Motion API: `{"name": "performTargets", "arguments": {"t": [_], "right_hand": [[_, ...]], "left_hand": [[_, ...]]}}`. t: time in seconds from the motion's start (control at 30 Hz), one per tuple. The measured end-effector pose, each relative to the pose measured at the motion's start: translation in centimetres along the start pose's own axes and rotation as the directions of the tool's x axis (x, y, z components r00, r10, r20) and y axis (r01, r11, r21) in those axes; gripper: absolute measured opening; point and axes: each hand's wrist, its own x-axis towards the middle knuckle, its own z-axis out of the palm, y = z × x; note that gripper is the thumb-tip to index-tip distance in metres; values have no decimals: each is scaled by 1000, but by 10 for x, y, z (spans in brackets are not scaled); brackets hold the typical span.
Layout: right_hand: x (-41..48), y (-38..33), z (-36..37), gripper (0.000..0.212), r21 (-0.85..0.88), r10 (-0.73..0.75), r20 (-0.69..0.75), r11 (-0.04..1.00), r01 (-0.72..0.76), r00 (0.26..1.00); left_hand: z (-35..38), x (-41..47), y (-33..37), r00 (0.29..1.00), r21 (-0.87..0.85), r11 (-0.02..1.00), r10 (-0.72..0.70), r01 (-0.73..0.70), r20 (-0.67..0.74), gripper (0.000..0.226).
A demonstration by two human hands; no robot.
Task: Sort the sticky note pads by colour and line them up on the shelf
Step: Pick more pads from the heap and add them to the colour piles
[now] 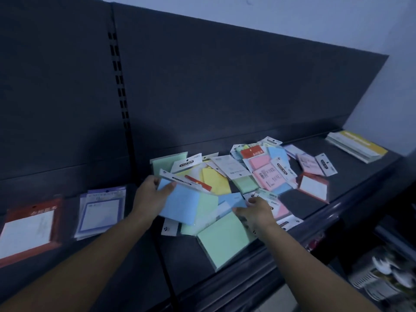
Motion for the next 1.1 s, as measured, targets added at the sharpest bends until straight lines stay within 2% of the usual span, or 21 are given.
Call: {"name": "performTargets", "arguments": {"t": [0.1,0.2,0.27,0.33,0.4,0.43,0.5,0.57,0.6,0.67,0.73,0.8,0.87,0.97,1.03,1.1], "right_hand": [[15,-9,-4,27,31,-22,6,999,22,1000],[24,-22,-11,13,-6,-211,-3,977,211,977],[28,-31,-16,10,-140,-428,-58,898,418,902],[30,-41,-18,11,-249,-630,-63,761,600,774],[29,-52,-13,11,-162,-719,9,685,710,695],[27,-58,-7,13,-76,-728,60,679,730,683],[20,-69,10,15,172,-675,183,738,652,715],[7,-76,33,18,345,-552,364,828,442,750],[-1,-79,45,19,372,-491,473,864,340,731],[-17,-81,69,26,373,-427,671,901,222,606],[-40,-82,92,37,383,-447,784,894,231,431],[-67,-82,113,44,402,-485,822,865,300,298],[-100,-83,133,43,386,-486,843,845,371,230],[-146,-84,162,32,364,-486,854,813,455,185],[-176,-85,184,22,380,-483,859,822,424,168],[-207,-89,207,14,399,-484,853,847,351,196]], "left_hand": [[8,-3,5,998,-46,998,-50,49,-26,15],[11,-7,12,994,-75,994,-89,84,-68,10],[10,-11,16,989,-111,988,-116,105,-96,10],[6,-17,20,980,-168,978,-146,123,-134,11],[0,-25,24,965,-240,959,-193,148,-178,15],[-4,-29,25,956,-292,943,-223,161,-193,17],[-16,-40,27,934,-400,899,-283,179,-219,18],[-34,-55,25,903,-464,867,-333,181,-270,23],[-45,-63,23,886,-485,857,-352,175,-301,25],[-70,-84,17,847,-508,845,-387,167,-364,27],[-98,-110,11,795,-539,828,-426,152,-431,27],[-127,-135,4,739,-582,806,-459,112,-493,26],[-155,-161,-1,690,-599,798,-470,65,-551,20],[-193,-195,-7,628,-605,796,-481,20,-612,14],[-217,-216,-12,607,-596,803,-475,4,-637,13],[-244,-235,-17,594,-597,802,-471,-20,-652,14]]}}
